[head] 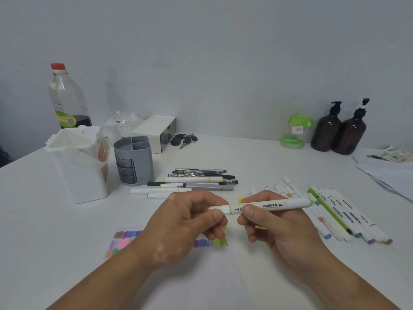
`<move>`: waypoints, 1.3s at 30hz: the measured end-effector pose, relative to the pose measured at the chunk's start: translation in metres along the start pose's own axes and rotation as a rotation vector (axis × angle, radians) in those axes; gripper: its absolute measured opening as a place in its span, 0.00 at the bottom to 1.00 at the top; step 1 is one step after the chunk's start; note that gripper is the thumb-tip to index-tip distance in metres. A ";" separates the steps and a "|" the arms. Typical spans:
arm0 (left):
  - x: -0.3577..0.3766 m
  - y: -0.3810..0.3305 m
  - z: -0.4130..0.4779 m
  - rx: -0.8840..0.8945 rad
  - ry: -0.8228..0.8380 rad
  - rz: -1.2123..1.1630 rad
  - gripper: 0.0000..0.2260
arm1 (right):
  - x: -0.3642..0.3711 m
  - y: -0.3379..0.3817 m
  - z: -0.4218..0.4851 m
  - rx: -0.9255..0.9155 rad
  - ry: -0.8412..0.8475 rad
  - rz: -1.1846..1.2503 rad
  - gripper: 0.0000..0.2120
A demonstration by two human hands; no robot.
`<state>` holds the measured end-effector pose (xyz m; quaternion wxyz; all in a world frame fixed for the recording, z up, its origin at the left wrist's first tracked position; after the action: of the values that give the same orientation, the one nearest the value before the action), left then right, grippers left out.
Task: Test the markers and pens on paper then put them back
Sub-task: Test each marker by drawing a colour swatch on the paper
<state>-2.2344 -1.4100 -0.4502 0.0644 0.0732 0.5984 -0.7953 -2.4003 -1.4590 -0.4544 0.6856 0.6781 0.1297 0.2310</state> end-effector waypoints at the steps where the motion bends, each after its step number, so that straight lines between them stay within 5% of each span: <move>1: 0.000 -0.001 0.001 0.010 0.002 0.017 0.09 | 0.000 -0.001 0.001 -0.002 -0.001 -0.008 0.13; 6: -0.021 -0.001 0.004 -0.011 -0.110 0.128 0.11 | -0.008 0.010 0.001 -0.030 -0.007 -0.043 0.18; 8: -0.033 0.003 0.004 -0.053 -0.163 0.164 0.10 | -0.015 0.015 0.001 -0.021 -0.034 -0.129 0.13; 11: -0.036 0.007 0.005 -0.091 -0.156 0.244 0.10 | -0.013 0.017 -0.002 -0.013 -0.047 -0.353 0.03; 18: -0.019 0.009 0.007 -0.034 -0.030 0.350 0.12 | 0.013 -0.001 -0.007 0.022 0.037 -0.900 0.06; 28: -0.061 0.004 0.003 -0.057 -0.388 0.855 0.05 | -0.027 -0.003 0.008 0.104 -0.325 -1.347 0.11; 33: -0.060 0.002 0.025 -0.058 -0.306 1.122 0.11 | -0.030 -0.006 0.009 0.095 -0.370 -1.394 0.10; 39: -0.020 0.014 0.063 0.030 -0.007 1.359 0.12 | -0.037 -0.004 0.007 0.075 -0.377 -1.330 0.08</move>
<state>-2.2142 -1.4738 -0.4420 0.5506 0.4312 0.4083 -0.5867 -2.4280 -1.4828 -0.4634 0.6685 0.5062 0.4044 -0.3651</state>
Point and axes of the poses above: each hand's wrist, its own z-axis towards the middle knuckle, its own x-axis out of the palm, y = z × x, the point moved 8 cm from there along z, towards the middle knuckle, and after that the axes turned 5 degrees about x, right-handed, at the moved point
